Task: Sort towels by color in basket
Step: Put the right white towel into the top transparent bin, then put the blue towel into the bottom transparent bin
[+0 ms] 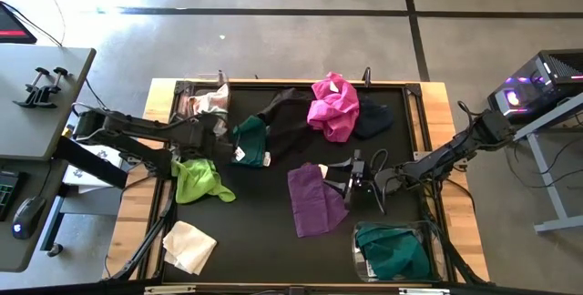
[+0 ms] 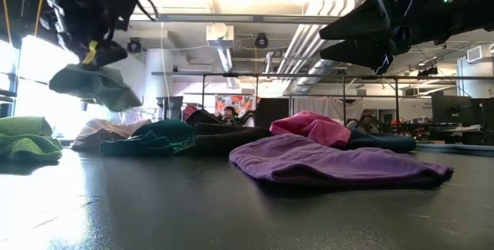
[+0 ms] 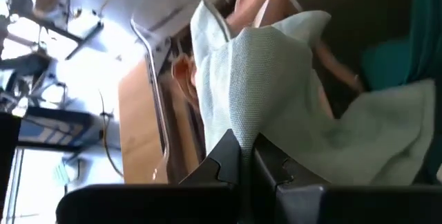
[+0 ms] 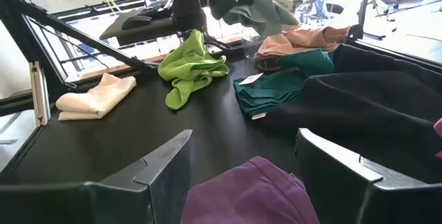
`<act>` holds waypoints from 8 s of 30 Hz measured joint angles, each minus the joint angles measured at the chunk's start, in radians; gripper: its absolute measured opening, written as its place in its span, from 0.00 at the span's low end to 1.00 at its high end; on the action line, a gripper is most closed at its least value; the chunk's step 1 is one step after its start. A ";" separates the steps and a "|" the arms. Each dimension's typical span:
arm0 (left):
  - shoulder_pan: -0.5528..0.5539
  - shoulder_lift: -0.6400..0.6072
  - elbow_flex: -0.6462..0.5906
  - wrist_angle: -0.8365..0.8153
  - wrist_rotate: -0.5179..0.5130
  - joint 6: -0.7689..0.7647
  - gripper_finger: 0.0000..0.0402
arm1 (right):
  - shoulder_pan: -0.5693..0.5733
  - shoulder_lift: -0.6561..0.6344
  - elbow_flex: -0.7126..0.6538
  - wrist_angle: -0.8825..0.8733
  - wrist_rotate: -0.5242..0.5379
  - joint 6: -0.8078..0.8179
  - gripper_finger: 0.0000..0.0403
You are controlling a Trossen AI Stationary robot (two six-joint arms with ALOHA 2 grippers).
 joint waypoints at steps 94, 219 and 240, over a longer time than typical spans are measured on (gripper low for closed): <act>-0.043 -0.169 -0.122 1.162 0.021 0.837 0.49 | -0.022 0.000 0.000 -0.015 0.019 0.039 0.60; 0.025 -0.148 -0.497 1.844 0.310 0.889 0.48 | -0.675 -0.333 0.000 -1.089 -0.081 0.133 0.60; 0.021 -0.098 -0.497 1.869 0.310 0.889 0.48 | -0.739 -0.105 -0.001 -1.034 -0.167 0.145 0.04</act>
